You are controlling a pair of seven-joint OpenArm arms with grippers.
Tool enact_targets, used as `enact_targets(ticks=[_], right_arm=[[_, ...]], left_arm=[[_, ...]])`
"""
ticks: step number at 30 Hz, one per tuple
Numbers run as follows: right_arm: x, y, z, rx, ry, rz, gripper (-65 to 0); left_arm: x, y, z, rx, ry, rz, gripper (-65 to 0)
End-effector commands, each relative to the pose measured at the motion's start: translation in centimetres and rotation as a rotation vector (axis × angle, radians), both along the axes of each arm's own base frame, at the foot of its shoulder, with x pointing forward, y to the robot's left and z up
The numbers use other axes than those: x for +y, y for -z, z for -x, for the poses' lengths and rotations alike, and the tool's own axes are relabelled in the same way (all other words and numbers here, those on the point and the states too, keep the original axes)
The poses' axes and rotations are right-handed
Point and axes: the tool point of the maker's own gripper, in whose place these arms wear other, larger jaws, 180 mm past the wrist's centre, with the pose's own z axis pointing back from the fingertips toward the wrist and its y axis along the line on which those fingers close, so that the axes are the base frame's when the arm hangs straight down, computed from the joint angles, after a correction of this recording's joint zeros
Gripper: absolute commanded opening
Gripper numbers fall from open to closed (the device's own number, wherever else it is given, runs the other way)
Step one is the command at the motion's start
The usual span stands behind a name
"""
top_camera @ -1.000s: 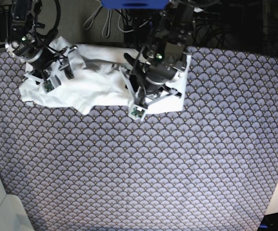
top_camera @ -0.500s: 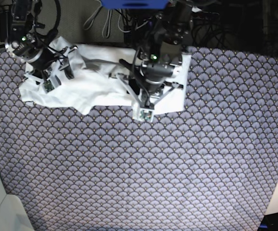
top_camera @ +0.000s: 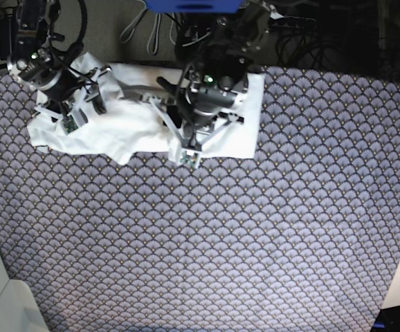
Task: Fold the T-shirt properly
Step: 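Carry the shirt end with the left gripper toward the right gripper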
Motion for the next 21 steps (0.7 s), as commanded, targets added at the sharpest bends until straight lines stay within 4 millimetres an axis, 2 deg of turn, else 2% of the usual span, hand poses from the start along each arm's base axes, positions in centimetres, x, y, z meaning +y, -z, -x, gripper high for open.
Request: enact_targets(ticks=[1,4,9,15,21], right_arm=[[-0.1,-1.0,-0.7,-0.039,-0.001,-0.003,-36.5],[-0.1,-1.0,-0.7,-0.039,-0.001,-0.003,-36.5],[-0.1,-1.0,-0.7,-0.039,-0.001,-0.003,-36.5],[-0.1,-1.0,-0.7,-0.039,-0.001,-0.003,-36.5],[-0.2,-1.0,-0.8,-0.042,-0.002,-0.003,-36.5]], left_arm=[[-0.7,-1.1,-0.6,-0.032,0.004,0.032,-64.4],[-0.8,-1.4,-1.1,-0.043,0.007,0.032,-59.4],[-0.9,-1.8,-1.1,-0.051,0.007,0.042,-44.1],[-3.5,-2.9,-0.1,0.004,0.05,0.205,-43.0],[-4.8,-4.9,-0.6,-0.003,0.073,0.311,-43.2]])
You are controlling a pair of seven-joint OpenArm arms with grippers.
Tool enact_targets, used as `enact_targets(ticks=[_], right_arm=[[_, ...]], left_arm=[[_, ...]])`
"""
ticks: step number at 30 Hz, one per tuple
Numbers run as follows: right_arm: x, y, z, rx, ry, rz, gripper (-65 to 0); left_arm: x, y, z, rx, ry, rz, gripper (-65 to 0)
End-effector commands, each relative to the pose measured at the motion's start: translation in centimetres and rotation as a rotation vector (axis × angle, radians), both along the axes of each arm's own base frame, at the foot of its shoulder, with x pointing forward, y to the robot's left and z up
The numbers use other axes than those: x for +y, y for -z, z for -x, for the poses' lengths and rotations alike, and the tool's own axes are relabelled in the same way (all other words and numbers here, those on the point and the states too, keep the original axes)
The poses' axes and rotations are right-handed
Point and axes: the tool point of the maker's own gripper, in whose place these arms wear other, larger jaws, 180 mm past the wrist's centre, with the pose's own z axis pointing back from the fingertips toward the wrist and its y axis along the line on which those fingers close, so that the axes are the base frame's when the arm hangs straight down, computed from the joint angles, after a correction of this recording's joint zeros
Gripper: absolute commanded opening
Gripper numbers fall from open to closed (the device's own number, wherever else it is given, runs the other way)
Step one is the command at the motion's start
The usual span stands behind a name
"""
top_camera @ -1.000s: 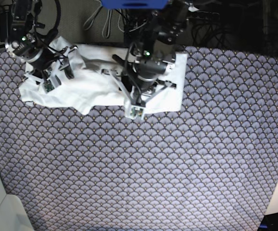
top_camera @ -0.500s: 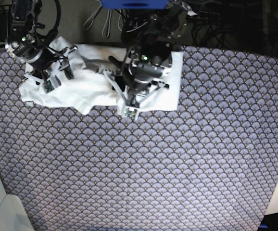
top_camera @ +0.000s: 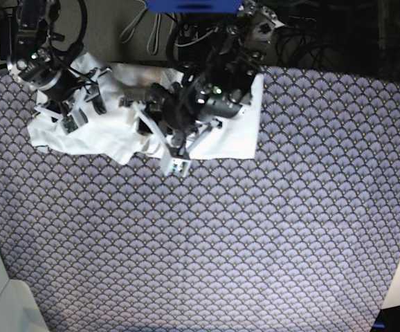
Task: Fold the T-shirt properly
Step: 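Carry the shirt end with the left gripper toward the right gripper, then release the left gripper and adjust the right gripper's hold on the shirt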
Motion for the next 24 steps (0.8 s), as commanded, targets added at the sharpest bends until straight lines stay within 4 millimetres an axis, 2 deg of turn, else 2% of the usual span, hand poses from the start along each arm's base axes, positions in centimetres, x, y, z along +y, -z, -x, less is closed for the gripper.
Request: enact_targets(ticks=[1,4,6,11,15,19,24], right_arm=[[-0.1,-1.0,-0.8,-0.043,-0.002,-0.004,-36.5],[-0.1,-1.1,-0.8,-0.046,-0.002,-0.005,-36.5],[-0.1,-1.1,-0.9,-0.047,-0.002,-0.005,-36.5],[-0.5,-1.8,-1.5,-0.07,-0.003,0.005,-35.8],[-1.8,-3.3,-1.8,-0.11,0.016,0.04,-29.2],[-3.3,-4.9,-2.3,-0.157,0.065,0.06,-23.1],[-4.2,-5.0,-2.3,-0.159,0.087,0.069,-20.3]], left_arm=[[-0.6,-2.2,-0.7,-0.05,-0.001,0.057,-43.2],[0.4,-4.4,-1.4,-0.116,-0.021,0.105,-43.2],[2.1,-4.5,-2.6,-0.13,-0.09,0.122,-43.2],[8.8,-2.8,-4.8,-0.116,-0.242,0.058,-42.9],[14.4,-0.8,-4.5,-0.082,-0.295,-0.014,-42.9],[17.2,0.9,-3.3,-0.012,-0.288,-0.028,-42.9],[19.5,2.8,-2.6,0.051,-0.329,-0.046,-42.8]])
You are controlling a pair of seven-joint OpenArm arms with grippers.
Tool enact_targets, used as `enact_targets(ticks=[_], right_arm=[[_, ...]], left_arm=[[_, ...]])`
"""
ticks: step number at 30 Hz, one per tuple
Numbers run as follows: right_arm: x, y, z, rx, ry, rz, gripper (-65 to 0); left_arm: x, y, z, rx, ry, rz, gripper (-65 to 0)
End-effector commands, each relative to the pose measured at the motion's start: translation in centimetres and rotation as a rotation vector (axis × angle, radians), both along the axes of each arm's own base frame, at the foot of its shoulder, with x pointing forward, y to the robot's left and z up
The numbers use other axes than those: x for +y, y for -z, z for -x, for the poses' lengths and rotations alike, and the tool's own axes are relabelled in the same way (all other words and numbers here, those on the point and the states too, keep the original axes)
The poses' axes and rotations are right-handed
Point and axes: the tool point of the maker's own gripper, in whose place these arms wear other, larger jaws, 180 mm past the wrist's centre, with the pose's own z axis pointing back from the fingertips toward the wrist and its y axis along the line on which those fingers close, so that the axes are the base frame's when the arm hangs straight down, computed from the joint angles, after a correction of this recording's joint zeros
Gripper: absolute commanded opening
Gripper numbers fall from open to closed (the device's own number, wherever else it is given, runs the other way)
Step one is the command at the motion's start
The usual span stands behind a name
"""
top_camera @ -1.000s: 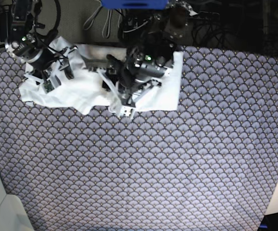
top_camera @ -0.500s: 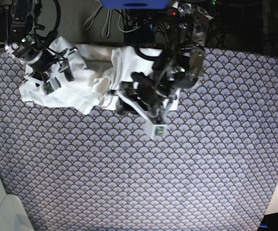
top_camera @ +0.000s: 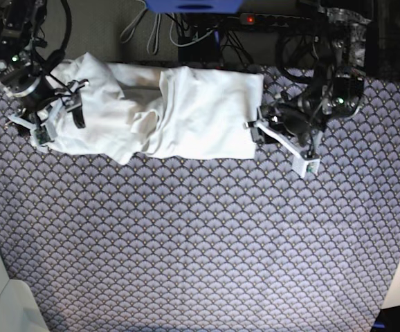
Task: Fold the T-shirt properly
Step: 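Release the left gripper and adjust the right gripper's hold on the shirt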
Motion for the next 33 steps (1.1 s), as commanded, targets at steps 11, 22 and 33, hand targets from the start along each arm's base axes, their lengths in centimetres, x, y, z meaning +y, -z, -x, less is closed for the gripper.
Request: enact_targets(ticks=[11,22,33], right_arm=[[-5.7,2.4,0.1,0.039,0.171,-0.033,-15.2],[-6.8,4.0,1.3,0.087,0.223,-0.052,-11.0],[-7.9,4.7,2.8,0.115,0.261,-0.05,-11.0]], left_arm=[[0.9,1.9,-0.3,0.043,-0.024,-0.004,-42.8],[1.0,1.4,-1.3,0.026,-0.026,-0.005,-42.8],[1.0,1.4,-1.3,0.024,-0.027,-0.005,-42.8]])
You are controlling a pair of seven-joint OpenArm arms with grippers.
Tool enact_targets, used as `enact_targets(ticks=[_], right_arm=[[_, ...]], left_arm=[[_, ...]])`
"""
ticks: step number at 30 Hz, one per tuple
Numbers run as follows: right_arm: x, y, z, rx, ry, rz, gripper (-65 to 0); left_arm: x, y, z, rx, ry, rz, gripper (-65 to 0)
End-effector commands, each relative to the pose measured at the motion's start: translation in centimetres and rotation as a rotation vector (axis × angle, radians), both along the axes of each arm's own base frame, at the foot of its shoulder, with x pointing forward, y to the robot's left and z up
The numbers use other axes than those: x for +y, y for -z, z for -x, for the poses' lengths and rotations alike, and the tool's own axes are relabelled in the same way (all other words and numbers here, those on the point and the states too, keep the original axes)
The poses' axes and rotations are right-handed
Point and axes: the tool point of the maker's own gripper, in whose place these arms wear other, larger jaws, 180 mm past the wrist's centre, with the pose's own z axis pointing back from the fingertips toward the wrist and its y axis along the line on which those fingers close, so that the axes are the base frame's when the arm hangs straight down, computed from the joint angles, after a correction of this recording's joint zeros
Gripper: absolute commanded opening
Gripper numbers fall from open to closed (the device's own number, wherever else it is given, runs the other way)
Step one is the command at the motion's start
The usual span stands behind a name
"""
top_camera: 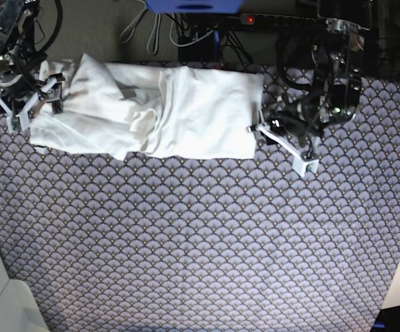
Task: Fold the T-shirt properly
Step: 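Release the left gripper and adjust the right gripper's hold on the shirt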
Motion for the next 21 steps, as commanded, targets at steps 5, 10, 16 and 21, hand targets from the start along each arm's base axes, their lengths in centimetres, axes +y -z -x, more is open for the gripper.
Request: enact_targets(ticks=[5,10,16,21], right_arm=[[0.7,0.2,0.5,-0.004,0.006,-0.019,-11.0],[3.0,1.0,0.4,0.008,-0.036,-0.055,-11.1],[4.9,1.3,0.0,0.015,-0.085,-0.075,-11.3],[6.1,1.6,-0.1,0.012,-0.087,-0.103,-11.3]], left_arm=[[0.1,-1.1,-1.1,-0.044,0.001,0.003,-42.8],[0.1,-1.1,-1.0,-0.041,0.003,0.003,-42.8],[0.0,-1.0,-0.8,-0.035,0.004,0.003,-42.8],[0.1,-0.8,-0.6,-0.03,0.003,0.003,-42.8]])
